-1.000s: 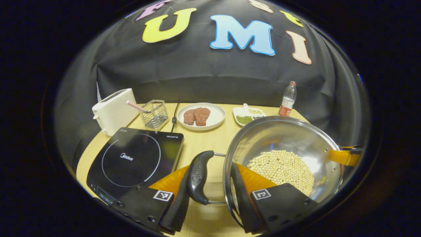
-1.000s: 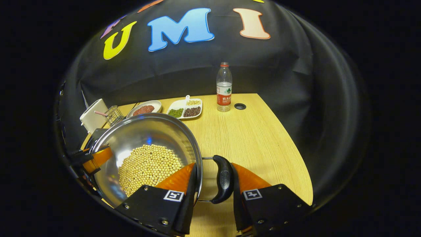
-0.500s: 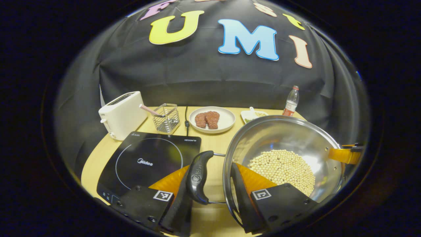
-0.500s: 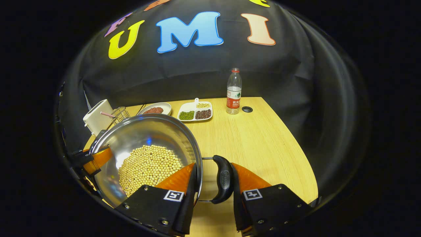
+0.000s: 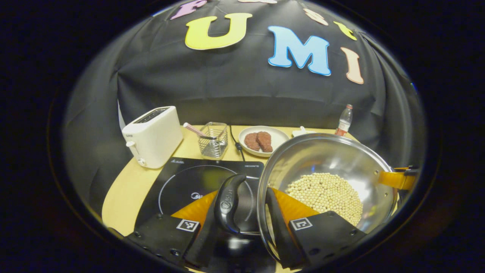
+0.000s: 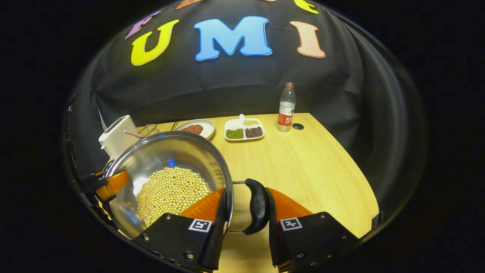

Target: First push the handle of the pot to place it horizontally, then grasp the pot with both hands and set it on the induction cooktop.

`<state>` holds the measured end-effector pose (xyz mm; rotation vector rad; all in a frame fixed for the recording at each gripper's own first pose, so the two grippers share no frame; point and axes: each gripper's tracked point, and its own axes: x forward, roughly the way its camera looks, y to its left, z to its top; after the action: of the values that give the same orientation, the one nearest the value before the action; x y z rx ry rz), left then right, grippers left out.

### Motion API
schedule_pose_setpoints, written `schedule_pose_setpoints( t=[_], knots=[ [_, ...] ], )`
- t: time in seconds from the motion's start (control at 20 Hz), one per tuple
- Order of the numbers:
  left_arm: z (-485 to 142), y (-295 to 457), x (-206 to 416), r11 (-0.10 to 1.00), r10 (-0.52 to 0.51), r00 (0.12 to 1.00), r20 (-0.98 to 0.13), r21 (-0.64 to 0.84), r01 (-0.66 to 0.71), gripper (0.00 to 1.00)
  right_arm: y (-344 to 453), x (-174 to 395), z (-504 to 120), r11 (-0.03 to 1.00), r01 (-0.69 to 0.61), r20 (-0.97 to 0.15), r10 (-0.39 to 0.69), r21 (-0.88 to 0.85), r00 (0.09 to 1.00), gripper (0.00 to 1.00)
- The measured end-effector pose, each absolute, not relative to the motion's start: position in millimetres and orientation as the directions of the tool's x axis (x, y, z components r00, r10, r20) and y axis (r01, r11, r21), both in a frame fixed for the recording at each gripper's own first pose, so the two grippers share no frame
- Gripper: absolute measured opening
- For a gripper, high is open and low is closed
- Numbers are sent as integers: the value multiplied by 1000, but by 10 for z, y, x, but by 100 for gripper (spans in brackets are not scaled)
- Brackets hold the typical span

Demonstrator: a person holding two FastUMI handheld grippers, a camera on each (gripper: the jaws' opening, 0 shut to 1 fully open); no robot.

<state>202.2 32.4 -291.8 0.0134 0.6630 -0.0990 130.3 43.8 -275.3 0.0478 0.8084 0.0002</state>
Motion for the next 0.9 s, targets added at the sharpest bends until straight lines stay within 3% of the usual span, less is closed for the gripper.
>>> schedule_pose_setpoints(
  t=[0.05,0.45,0.5,0.55,0.6,0.9],
  knots=[
    [-2916,426,2033,995,-88,785,-613,-20,96,69,531,1307,-2745,999,18,-721,18,42,693,51],
    [-2952,1175,2223,996,-78,784,-616,-18,85,69,1198,1432,-2758,999,7,-724,26,42,689,51],
    [-2964,1252,2248,996,-77,783,-617,-20,82,72,1274,1464,-2763,999,5,-726,27,42,687,51],
    [-2973,1330,2279,997,-74,782,-619,-21,78,68,1349,1501,-2779,999,1,-728,29,42,685,51],
    [-3001,1418,2329,997,-71,781,-620,-20,75,72,1427,1536,-2793,999,-2,-731,31,42,682,51],
    [-3134,1877,2487,999,-51,767,-640,-23,48,69,1848,1716,-2900,999,-26,-746,46,38,664,51]
  ],
)
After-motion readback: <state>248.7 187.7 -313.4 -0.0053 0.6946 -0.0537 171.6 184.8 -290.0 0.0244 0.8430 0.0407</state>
